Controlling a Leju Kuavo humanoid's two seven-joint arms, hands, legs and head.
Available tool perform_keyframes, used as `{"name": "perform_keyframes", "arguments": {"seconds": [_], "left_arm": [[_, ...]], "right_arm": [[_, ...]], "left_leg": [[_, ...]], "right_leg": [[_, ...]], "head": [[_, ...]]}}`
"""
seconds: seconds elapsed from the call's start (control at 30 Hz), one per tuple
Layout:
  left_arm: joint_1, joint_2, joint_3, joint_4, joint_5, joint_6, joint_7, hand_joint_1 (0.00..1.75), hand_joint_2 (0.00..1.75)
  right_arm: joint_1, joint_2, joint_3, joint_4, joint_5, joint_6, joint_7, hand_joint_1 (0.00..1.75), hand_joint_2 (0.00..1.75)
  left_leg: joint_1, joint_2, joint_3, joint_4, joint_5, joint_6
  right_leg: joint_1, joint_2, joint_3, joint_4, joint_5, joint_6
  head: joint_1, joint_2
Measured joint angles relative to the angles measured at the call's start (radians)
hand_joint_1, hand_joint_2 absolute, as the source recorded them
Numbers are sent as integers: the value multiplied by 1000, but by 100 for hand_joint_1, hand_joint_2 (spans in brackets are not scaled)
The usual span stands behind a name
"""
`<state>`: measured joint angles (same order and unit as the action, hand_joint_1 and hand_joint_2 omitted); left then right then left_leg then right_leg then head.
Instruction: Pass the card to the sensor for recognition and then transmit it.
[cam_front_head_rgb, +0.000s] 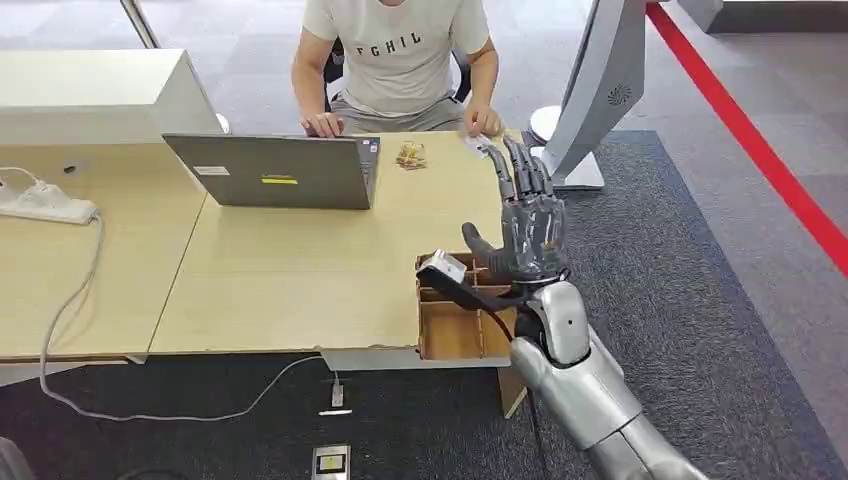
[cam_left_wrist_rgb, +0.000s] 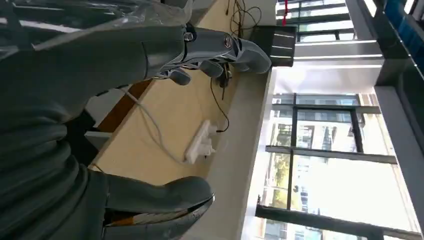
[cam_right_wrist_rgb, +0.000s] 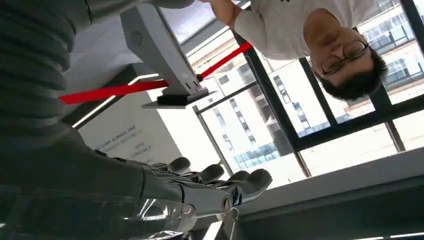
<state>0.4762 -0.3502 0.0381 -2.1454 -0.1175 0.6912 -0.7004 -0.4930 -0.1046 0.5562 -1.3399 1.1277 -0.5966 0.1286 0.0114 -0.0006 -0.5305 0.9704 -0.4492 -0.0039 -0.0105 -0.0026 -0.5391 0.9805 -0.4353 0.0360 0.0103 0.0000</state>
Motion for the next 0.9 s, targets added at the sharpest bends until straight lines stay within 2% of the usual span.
{"name": "perform_keyframes", "arguments": {"seconds": [0.17,0.3,0.37,0.5,0.7,0.9], "left_arm": [[11,0,-11,10,-28,0,0,0,175],[16,0,-27,10,-88,0,0,0,175],[16,0,-36,10,-88,0,0,0,175],[10,0,-35,-4,-59,0,0,0,175],[10,0,-10,-13,-36,0,0,0,175],[27,0,-3,-8,-66,0,0,0,175]], "right_arm": [[90,-43,-32,-136,4,16,26,0,175],[173,-78,-73,-258,-84,54,43,0,175],[225,-100,-92,-337,-158,86,39,0,175],[275,-124,-101,-414,-187,122,33,0,175],[281,-152,-76,-417,-295,175,17,0,175],[234,-153,-16,-319,-388,194,-20,0,175]], "left_leg": [[0,0,0,0,0,0],[0,0,0,0,-1,1],[0,-1,-1,0,-1,1],[0,0,-1,0,-1,1],[0,-1,-1,-1,0,0],[0,-1,-2,-1,0,0]], "right_leg": [[0,0,0,0,0,0],[0,0,0,0,0,0],[0,0,0,0,0,0],[0,0,0,0,0,0],[0,0,1,0,0,0],[0,-1,1,0,0,0]], "head": [[0,0],[0,0],[0,0],[0,0],[0,0],[0,0]]}}
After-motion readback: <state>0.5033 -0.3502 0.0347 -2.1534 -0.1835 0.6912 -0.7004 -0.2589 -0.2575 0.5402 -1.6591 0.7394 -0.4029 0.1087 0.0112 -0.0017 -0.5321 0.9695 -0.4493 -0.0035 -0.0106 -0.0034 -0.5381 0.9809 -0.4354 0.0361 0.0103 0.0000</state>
